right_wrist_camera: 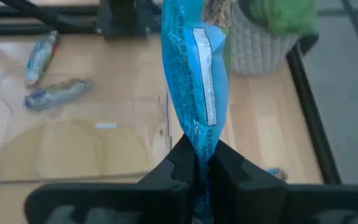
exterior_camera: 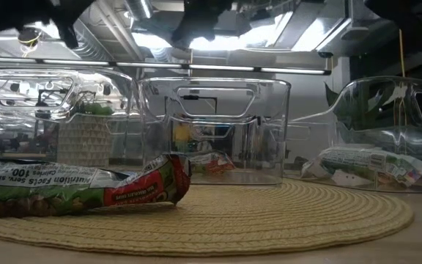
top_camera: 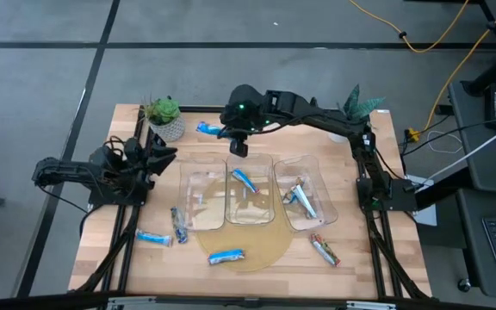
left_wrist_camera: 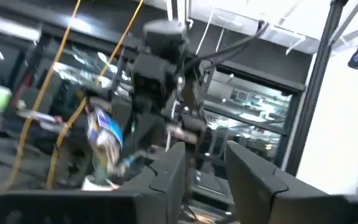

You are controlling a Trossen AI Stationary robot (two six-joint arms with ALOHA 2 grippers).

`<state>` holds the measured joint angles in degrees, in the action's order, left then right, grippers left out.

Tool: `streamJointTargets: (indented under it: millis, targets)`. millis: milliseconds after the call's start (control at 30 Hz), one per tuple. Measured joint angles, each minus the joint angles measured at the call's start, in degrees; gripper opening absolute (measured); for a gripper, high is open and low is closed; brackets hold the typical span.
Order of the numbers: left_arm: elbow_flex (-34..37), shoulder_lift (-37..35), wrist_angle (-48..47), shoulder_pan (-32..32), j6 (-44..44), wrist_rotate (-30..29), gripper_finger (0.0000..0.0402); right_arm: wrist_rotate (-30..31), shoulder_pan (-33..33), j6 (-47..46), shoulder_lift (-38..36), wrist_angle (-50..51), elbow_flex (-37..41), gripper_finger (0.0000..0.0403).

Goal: Pick and place Granola Bars by type
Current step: Put the blue granola bar into the left transparent bin

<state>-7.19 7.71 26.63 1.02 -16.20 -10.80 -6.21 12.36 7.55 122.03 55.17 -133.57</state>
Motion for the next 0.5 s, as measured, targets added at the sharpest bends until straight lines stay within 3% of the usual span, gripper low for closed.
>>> streamJointTargets:
  millis: [233,500]
  targets:
    - [-11.0,7.2,-13.1,0.0,6.7,-3.5,0.0195,-7.5,-0.1,1.3,0.1,-8.2,0.0,0.0031]
    - [-18.2,15.6,-13.5,0.0,10.5,-9.7,0.0299,-10.7,-0.1,2.1,0.2,-14.9,0.0,0.0031]
